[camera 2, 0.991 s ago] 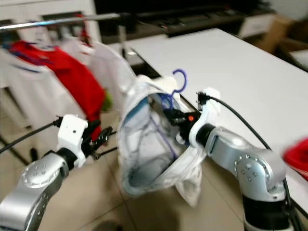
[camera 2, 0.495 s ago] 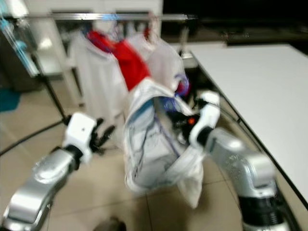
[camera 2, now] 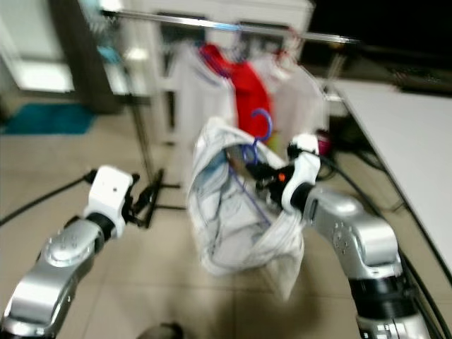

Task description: Hang hanger

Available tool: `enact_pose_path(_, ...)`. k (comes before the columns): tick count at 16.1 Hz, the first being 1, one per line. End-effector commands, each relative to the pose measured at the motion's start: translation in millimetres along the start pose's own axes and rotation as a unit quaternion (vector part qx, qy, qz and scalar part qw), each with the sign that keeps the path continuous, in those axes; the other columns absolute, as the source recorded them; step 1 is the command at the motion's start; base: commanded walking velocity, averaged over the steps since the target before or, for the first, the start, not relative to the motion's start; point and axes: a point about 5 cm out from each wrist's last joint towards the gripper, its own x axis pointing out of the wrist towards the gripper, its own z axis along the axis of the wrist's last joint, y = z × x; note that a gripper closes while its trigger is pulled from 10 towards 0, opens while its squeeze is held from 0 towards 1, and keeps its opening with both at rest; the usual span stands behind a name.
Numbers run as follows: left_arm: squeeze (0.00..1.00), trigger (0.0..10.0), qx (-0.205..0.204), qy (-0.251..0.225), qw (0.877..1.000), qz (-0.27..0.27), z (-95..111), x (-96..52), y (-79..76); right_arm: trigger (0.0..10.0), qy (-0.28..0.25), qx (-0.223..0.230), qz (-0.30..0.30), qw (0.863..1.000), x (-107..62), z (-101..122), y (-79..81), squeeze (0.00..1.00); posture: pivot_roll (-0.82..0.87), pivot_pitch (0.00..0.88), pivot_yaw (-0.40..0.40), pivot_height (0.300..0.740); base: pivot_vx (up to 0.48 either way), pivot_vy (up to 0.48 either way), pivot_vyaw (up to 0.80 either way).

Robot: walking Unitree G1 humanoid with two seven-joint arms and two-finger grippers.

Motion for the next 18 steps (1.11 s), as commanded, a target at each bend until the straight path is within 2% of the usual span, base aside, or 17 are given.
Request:
enact_pose_path(1,0.00,10.0,-0.001,-0.015,1.000,-0.010,6.5,0.1,-4.6,10.0,-0.040,-0.010,-0.002,0.999,-3.6,12.6,0.0,0.00,0.05,0.000,-0.075,0.740,0.000,0.000,0.77)
enact_pose_path(4,0.00,10.0,0.015,-0.014,0.999,-0.034,6.8,0.7,-14.8,10.0,-0.039,-0.006,-0.011,0.999,-5.0,3.9,-0.1,0.00,0.04,0.000,-0.062,0.740,0.000,0.000,0.77)
enact_pose_path(6,0.00,10.0,0.009,-0.013,0.999,-0.028,5.6,1.4,-13.7,10.0,-0.039,-0.010,-0.011,0.999,-4.7,3.6,2.1,0.00,0.04,0.000,-0.068,0.740,0.000,0.000,0.74)
enact_pose_path(7,0.00,10.0,0.011,-0.020,0.999,-0.035,9.5,4.6,-15.8,10.0,-0.054,0.005,-0.020,0.998,-3.2,8.1,1.7,0.00,0.03,0.000,-0.062,0.740,0.000,0.000,0.00)
enact_pose_path(10,0.00,10.0,0.012,-0.031,0.998,-0.057,12.5,5.9,-21.2,10.0,-0.062,0.001,-0.043,0.997,-0.4,14.5,-1.7,0.00,0.03,0.000,-0.053,0.740,0.000,0.000,0.00)
enact_pose_path(12,0.00,10.0,0.003,-0.029,0.998,-0.052,10.8,4.9,-17.7,10.0,-0.066,0.016,-0.080,0.994,-0.6,14.0,-7.2,0.00,0.04,0.000,-0.061,0.740,0.000,0.000,0.00)
enact_pose_path(14,0.00,10.0,-0.016,-0.053,0.995,-0.086,18.9,10.3,-24.2,10.0,-0.078,0.036,-0.114,0.990,0.5,14.8,-10.5,0.00,0.05,0.000,-0.072,0.740,0.000,0.000,0.00)
enact_pose_path(15,0.67,10.0,-0.064,-0.091,0.981,-0.161,29.6,10.9,-38.1,10.0,-0.084,0.044,-0.127,0.987,3.1,16.6,-11.0,0.00,0.04,0.000,-0.073,0.740,0.000,0.000,0.00)
enact_pose_path(16,1.00,10.0,-0.068,-0.111,0.962,-0.240,36.3,13.7,-52.1,10.0,-0.084,0.031,-0.138,0.986,8.5,20.1,-9.2,0.00,0.04,0.000,-0.071,0.740,0.000,0.000,0.00)
enact_pose_path(18,1.00,10.0,-0.046,-0.102,0.943,-0.314,34.5,22.1,-64.2,10.0,-0.085,0.013,-0.149,0.985,16.9,26.8,-5.5,0.00,0.03,0.000,-0.065,0.740,0.000,0.000,0.00)
